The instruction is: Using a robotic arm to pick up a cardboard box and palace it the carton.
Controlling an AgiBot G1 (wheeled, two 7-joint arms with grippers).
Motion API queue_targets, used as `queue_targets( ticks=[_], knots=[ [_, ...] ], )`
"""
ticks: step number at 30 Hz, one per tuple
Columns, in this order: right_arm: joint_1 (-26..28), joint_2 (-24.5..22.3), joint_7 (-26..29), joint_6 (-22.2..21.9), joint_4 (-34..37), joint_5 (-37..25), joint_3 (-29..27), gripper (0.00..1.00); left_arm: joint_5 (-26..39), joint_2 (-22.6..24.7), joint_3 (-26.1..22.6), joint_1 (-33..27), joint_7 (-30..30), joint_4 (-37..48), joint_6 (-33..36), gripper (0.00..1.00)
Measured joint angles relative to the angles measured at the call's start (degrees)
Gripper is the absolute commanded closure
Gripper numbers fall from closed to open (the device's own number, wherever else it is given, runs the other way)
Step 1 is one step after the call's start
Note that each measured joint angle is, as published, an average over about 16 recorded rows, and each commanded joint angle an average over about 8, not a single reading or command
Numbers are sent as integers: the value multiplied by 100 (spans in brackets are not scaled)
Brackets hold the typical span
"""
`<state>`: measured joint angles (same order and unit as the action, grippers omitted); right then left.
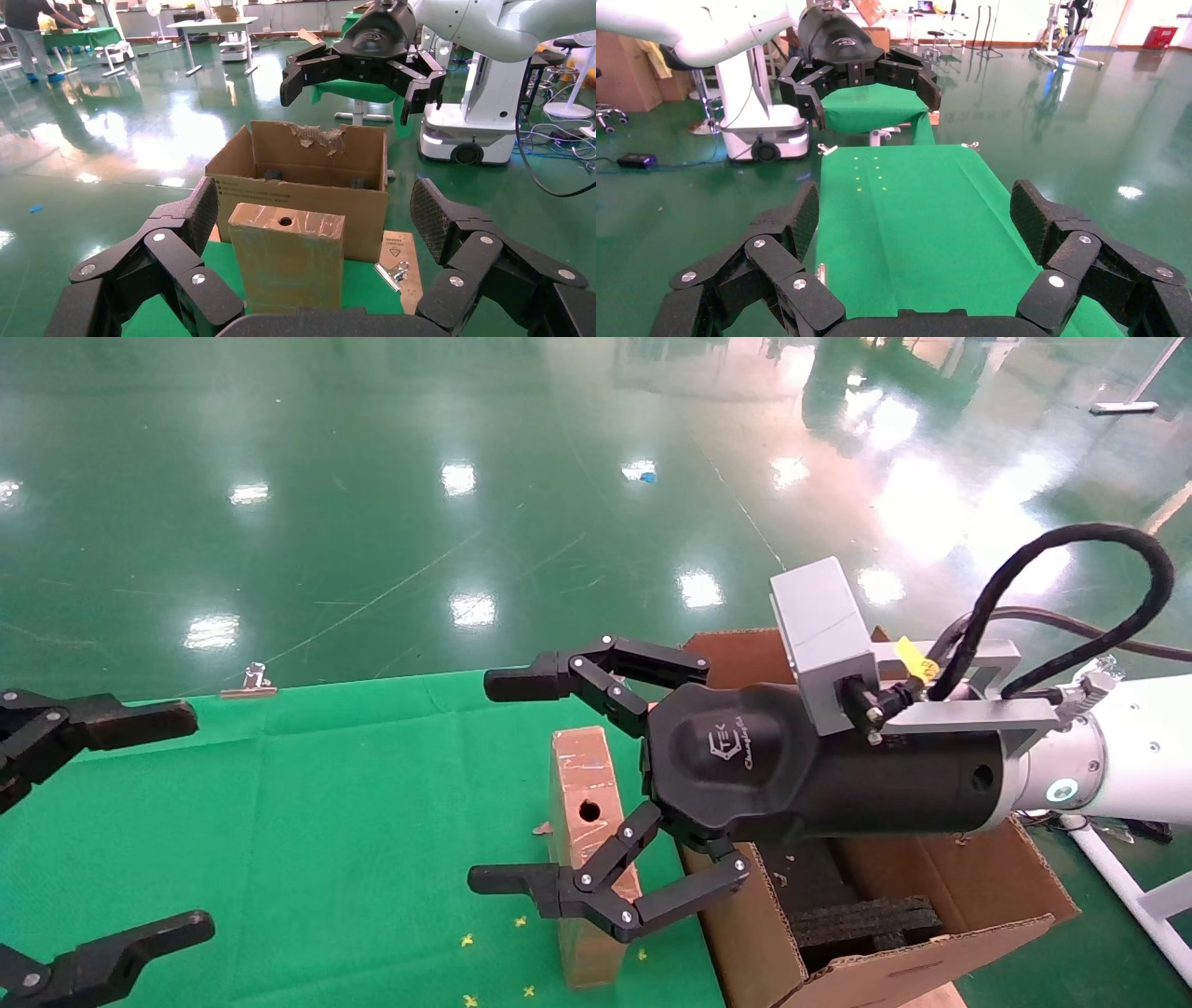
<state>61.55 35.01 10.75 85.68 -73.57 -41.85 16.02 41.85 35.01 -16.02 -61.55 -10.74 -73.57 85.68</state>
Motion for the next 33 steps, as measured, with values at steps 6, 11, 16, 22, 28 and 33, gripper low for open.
queue_targets(
  ticks=[6,11,16,22,28,33],
  knots=[
    [0,0,0,0,0,0,0,0,0,0,0,0,0,0,0,0],
    [1,-1,0,0,-2,-4,2,0,0,0,0,0,0,0,0,0],
    [36,-10,8,-27,-67,-128,43,0,0,0,-1,-1,1,2,0,0],
    [282,60,115,-76,-213,-675,280,0,-1,0,-3,-2,2,4,1,0],
    [863,376,437,-41,-363,-1784,843,0,-3,0,-6,-3,4,5,1,0],
    [1553,861,877,90,-409,-2958,1528,0,-4,-1,-8,-4,5,6,0,0]
  ],
)
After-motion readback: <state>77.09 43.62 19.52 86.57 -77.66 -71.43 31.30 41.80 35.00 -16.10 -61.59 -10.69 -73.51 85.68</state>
